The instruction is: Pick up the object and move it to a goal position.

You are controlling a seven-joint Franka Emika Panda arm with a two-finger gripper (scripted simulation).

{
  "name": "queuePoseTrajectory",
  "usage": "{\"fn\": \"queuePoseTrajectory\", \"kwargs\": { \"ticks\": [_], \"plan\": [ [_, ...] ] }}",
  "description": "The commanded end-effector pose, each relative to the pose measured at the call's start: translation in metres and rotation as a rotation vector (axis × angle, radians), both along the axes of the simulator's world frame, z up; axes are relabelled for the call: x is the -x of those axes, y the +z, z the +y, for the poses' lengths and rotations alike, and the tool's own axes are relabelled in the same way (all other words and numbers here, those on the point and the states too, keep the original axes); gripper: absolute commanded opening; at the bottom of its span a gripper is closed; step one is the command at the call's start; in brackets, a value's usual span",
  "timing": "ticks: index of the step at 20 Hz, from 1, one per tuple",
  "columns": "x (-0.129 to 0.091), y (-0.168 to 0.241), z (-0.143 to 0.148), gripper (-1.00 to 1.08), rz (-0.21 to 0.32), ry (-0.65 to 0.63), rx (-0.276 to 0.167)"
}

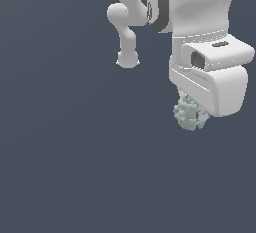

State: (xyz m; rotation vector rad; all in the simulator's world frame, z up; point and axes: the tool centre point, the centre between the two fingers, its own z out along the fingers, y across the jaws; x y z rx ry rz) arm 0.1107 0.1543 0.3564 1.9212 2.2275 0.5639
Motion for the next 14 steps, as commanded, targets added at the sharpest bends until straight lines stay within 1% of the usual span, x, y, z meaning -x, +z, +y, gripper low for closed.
{"fn": "queuePoseTrajectory", "kwargs": {
  "ticks": [1, 4, 7, 10, 14],
  "plan": [
    [-0.001, 0.044, 0.014, -1.0, -0.052, 0.055, -0.016],
    [0.002, 0.085, 0.027, -1.0, -0.101, 0.105, -0.032],
    [0.005, 0.116, 0.036, -1.0, -0.139, 0.143, -0.045],
    [0.008, 0.139, 0.042, -1.0, -0.165, 0.17, -0.054],
    [0.011, 0.154, 0.045, -1.0, -0.183, 0.187, -0.061]
  ]
}}
